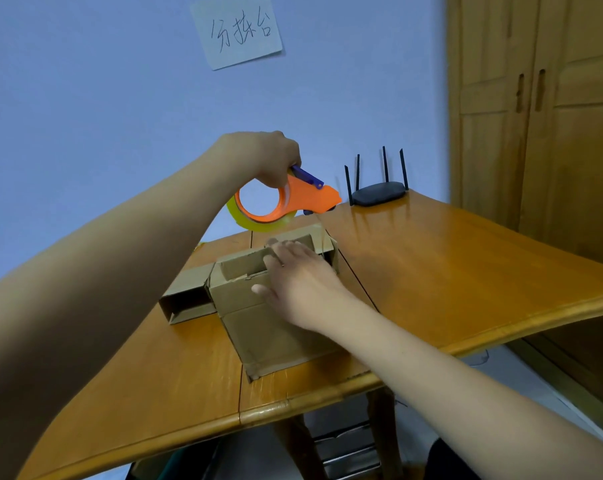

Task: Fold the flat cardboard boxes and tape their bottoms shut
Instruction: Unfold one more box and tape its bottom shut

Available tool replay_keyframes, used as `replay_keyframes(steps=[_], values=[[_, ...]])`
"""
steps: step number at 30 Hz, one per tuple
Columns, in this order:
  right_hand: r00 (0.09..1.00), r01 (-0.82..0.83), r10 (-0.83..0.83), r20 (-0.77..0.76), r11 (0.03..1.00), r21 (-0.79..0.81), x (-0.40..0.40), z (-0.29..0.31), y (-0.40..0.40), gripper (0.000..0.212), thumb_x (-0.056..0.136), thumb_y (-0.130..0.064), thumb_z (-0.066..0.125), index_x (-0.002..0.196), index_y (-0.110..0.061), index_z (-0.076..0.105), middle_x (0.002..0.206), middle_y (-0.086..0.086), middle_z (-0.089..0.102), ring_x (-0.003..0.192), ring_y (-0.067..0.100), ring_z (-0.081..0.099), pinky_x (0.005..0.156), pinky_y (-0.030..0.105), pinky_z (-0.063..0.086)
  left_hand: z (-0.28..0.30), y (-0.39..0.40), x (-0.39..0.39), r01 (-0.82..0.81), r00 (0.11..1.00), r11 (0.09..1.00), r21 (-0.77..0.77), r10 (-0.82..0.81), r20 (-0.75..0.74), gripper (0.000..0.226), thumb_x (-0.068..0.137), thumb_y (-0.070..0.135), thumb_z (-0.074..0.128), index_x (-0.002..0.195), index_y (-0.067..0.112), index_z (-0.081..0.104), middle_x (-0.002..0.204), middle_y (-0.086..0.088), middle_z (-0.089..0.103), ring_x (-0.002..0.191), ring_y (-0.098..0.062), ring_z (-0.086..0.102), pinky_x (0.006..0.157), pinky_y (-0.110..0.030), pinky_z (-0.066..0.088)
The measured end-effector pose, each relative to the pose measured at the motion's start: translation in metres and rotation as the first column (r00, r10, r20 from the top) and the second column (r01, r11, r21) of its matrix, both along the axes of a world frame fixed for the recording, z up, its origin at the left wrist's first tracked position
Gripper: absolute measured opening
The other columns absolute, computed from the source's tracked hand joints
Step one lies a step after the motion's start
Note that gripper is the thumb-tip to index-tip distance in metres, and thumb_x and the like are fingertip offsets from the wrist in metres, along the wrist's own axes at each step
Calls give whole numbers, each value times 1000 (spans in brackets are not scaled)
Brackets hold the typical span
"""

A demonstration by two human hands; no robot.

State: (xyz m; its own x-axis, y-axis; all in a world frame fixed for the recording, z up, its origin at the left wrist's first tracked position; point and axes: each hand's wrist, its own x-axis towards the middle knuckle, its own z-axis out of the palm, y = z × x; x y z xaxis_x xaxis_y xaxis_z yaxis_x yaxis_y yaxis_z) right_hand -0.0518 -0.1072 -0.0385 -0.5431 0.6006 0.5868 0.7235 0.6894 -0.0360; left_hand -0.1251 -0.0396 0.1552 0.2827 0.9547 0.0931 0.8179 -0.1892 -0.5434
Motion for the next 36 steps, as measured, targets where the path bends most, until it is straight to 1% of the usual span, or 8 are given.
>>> replay_keyframes(steps=[4, 9, 16, 24, 28, 30, 32, 36], values=[[970, 118, -71, 234, 974, -193, -3, 23, 12, 90, 96, -70, 28, 156, -3, 19, 165, 17, 10, 153, 31, 8, 123, 50, 11, 1, -2, 1, -37, 999, 999, -11, 37, -8, 32, 81, 2, 48, 102, 19, 65, 96, -9, 59, 76, -27, 55, 59, -32, 38], [937, 180, -82, 339, 946, -268, -13, 28, 27, 105, 88, -82, 21, 159, -6, 5, 166, 14, 4, 153, 30, 0, 123, 54, 3, -1, 0, 2, -29, 1000, 999, -16, 29, -4, 31, 81, 3, 49, 102, 17, 65, 95, -8, 59, 75, -26, 52, 60, -33, 38], [940, 193, -106, 324, 949, -249, -16, 25, 30, 85, 95, -73, 23, 157, -15, 17, 162, 16, 23, 149, 34, 19, 120, 57, 13, -1, 0, -1, -30, 1000, 999, -12, 30, -2, 28, 81, 2, 49, 100, 15, 65, 86, -6, 55, 74, -26, 49, 60, -34, 37], [935, 146, -125, 331, 988, -39, -14, 15, 24, 63, 103, -58, 26, 148, -14, 34, 145, 14, 47, 130, 34, 46, 105, 49, 36, 0, -4, -10, -30, 999, 1000, -4, 30, 13, 26, 83, 2, 49, 100, 15, 64, 85, -5, 53, 74, -26, 51, 59, -32, 37], [979, 66, -90, 185, 989, 131, -12, 4, 23, 51, 100, -49, 48, 129, -8, 49, 105, 15, 69, 90, 35, 66, 78, 43, 49, 0, -4, -12, -32, 999, 999, -1, 32, 21, 28, 83, 2, 48, 99, 18, 64, 86, -5, 53, 73, -25, 50, 59, -33, 37], [990, 29, -58, 127, 976, 218, -10, -2, 27, 37, 98, -40, 58, 116, -8, 56, 82, 13, 69, 68, 34, 65, 61, 35, 42, 0, -3, -12, -29, 999, 1000, -7, 29, 26, 26, 83, 2, 49, 98, 18, 63, 82, -3, 51, 77, -26, 52, 61, -34, 38], [990, -8, -24, 139, 975, 220, -8, -8, 32, 24, 103, -30, 49, 115, -11, 56, 86, 13, 67, 71, 33, 62, 63, 34, 35, -1, -2, -11, -26, 999, 1000, -12, 27, 28, 24, 84, 3, 49, 96, 18, 61, 80, -2, 49, 83, -28, 55, 62, -33, 38], [991, 7, -36, 125, 974, 228, -4, -18, 38, 22, 101, -23, 51, 112, -14, 67, 92, 12, 67, 78, 32, 62, 67, 35, 44, -2, 0, -12, -24, 999, 999, -24, 25, 46, 23, 83, 3, 49, 92, 20, 61, 79, -2, 52, 84, -28, 55, 62, -34, 39]])
